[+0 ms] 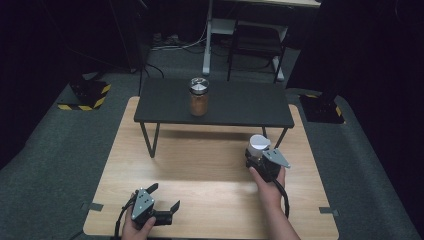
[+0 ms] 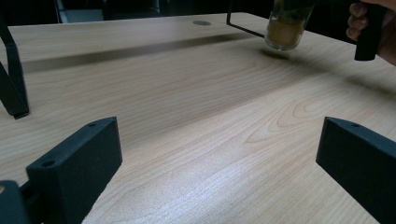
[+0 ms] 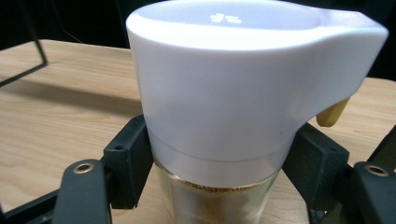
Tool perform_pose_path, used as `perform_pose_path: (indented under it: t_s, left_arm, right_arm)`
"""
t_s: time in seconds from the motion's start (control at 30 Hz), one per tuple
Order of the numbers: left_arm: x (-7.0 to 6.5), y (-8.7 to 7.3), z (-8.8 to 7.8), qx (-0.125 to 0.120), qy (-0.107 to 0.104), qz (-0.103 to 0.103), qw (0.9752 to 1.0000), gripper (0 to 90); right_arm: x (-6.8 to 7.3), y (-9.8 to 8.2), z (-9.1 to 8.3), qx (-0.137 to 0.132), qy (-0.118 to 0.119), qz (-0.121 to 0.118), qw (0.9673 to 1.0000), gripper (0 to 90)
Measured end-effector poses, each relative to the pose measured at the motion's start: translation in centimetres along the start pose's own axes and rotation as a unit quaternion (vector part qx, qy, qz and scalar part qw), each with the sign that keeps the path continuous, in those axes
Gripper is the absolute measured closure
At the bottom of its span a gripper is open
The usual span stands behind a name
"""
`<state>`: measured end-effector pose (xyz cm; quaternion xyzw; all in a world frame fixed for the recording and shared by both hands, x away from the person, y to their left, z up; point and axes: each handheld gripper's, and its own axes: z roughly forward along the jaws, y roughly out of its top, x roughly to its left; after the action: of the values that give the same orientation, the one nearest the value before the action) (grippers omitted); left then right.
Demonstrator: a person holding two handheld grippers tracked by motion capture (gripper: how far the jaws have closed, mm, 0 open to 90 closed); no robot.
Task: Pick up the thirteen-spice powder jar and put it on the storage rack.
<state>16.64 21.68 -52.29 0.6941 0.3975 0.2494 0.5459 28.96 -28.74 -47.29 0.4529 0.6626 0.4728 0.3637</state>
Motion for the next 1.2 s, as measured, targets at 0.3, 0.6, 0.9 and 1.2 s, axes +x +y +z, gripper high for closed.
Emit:
perform_pose_path:
  t_s: [0.3, 0.6, 0.9, 1.2]
  left_arm:
    - [0.1, 0.0, 0.0, 0.000, 0.000, -0.003, 1.0000, 0.5]
    - [0.1, 0.1, 0.1, 0.002, -0.001, -0.002, 1.0000, 0.5]
    - [0.0, 0.2, 0.1, 0.005, -0.002, 0.002, 1.0000, 0.5]
    - [0.2, 0.2, 0.1, 0.007, -0.004, -0.001, 1.0000, 0.5]
  right_arm:
    - [0.1, 0.2, -2.5, -0.007, 0.011, -0.005, 0.9999, 30.6]
    - [0.4, 0.6, -5.2, -0.025, 0.022, -0.001, 0.9994, 30.6]
    - [0.9, 2.1, -7.4, -0.028, 0.025, -0.004, 0.9993, 30.6]
    - [1.3, 3.9, -9.1, -0.039, 0.027, -0.002, 0.9989, 30.6]
